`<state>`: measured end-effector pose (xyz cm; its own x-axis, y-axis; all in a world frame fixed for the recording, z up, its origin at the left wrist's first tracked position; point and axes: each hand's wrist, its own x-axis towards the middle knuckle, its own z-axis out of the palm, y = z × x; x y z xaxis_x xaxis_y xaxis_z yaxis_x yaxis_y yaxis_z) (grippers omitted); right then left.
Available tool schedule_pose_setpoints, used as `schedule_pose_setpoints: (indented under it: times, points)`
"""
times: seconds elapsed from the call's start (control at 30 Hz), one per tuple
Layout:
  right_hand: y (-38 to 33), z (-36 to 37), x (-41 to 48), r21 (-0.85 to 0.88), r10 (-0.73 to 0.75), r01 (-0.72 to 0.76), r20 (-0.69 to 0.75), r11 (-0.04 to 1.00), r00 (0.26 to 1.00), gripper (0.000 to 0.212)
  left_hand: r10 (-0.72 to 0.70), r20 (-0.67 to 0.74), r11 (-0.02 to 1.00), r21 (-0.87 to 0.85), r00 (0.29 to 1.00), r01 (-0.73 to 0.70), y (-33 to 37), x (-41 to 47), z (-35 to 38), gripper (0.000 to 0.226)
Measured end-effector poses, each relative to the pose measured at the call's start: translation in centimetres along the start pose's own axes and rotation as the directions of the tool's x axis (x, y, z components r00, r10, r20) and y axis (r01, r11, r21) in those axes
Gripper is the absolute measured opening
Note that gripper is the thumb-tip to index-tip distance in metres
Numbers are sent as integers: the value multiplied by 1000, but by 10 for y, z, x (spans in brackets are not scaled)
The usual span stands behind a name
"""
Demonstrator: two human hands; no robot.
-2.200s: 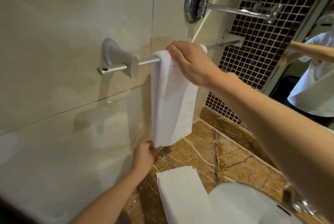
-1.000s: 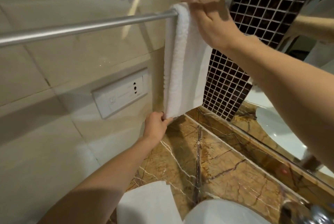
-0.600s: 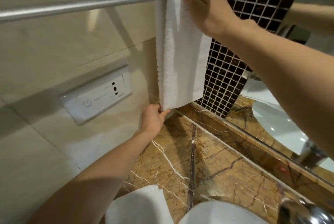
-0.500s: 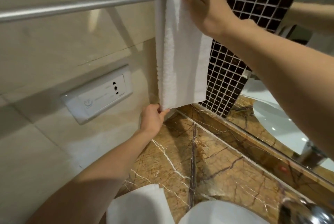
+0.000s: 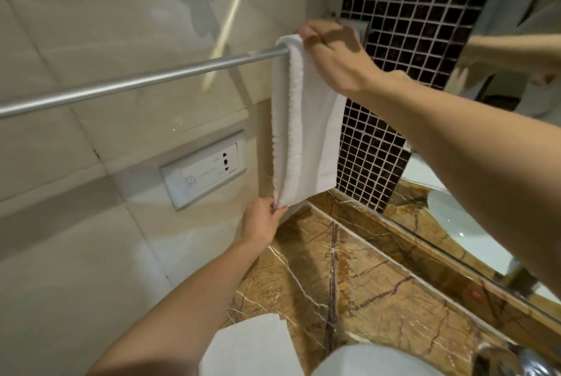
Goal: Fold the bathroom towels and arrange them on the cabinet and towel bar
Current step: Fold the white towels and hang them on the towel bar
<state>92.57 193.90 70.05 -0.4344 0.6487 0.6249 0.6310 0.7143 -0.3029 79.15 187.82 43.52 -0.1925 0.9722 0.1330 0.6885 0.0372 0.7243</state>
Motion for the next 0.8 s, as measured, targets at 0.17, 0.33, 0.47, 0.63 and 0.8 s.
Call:
schedule_pose_setpoints:
  times: [0.17, 0.33, 0.47, 0.63, 0.8]
  points:
    - [-3, -2, -2, -23, 5, -4, 50, 1000, 999, 42, -20, 22, 999, 44, 1000, 19, -2, 0, -7, 19]
    - [-8, 5, -20, -118, 44, -50, -58, 992, 997, 44, -58, 28, 997, 43, 998, 57, -10, -6, -15, 48]
    - [-11, 13, -53, -206, 79, -91, -66, 974, 995, 53, -56, 17, 998, -5, 998, 56, -14, -21, -24, 49]
    - [-27, 19, -106, -227, 160, -135, 96, 965, 982, 51, -38, -5, 999, 9, 999, 38, -13, -56, -43, 47]
    - [-62, 23, -175, -238, 293, -229, 286, 944, 912, 53, -7, -41, 998, 63, 999, 9, -10, -106, -70, 33]
